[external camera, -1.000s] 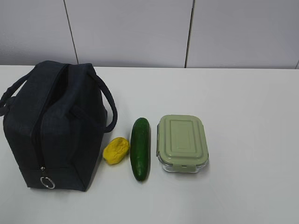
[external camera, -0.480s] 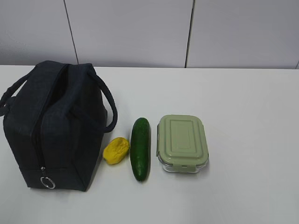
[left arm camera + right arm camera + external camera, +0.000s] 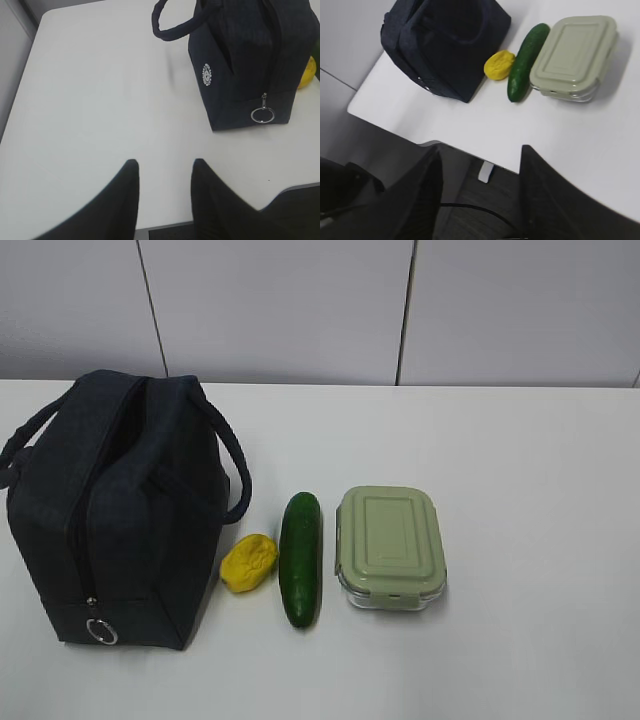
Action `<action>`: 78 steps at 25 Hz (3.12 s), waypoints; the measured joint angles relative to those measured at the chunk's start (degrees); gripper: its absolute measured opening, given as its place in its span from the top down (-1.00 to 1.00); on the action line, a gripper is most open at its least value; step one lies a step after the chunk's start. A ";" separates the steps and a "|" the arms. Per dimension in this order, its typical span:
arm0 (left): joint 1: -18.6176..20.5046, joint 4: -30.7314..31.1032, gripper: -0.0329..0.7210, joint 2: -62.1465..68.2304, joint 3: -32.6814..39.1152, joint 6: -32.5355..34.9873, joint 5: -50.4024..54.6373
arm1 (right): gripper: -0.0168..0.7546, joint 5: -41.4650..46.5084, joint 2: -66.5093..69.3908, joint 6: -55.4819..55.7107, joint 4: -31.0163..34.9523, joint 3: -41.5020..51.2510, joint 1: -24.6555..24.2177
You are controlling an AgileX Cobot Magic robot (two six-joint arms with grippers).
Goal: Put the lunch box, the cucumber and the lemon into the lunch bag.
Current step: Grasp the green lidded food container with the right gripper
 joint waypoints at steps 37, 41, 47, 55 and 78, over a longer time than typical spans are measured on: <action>0.00 0.00 0.28 0.00 0.00 0.00 0.00 | -0.59 11.96 76.01 -44.90 26.47 -19.18 -20.76; 0.00 0.00 0.28 0.00 0.00 0.00 0.00 | -0.60 11.96 80.08 -45.61 27.30 -21.32 -20.76; 0.00 0.00 0.28 0.00 0.00 0.00 0.00 | -0.60 11.82 86.25 -50.17 29.53 -22.38 -20.38; 0.00 0.00 0.28 0.00 0.00 0.00 0.00 | -0.60 11.61 92.49 -58.73 33.94 -23.36 -18.82; 0.00 0.00 0.28 0.00 0.00 0.00 0.00 | -0.60 10.83 102.91 -68.25 43.86 -26.75 -16.54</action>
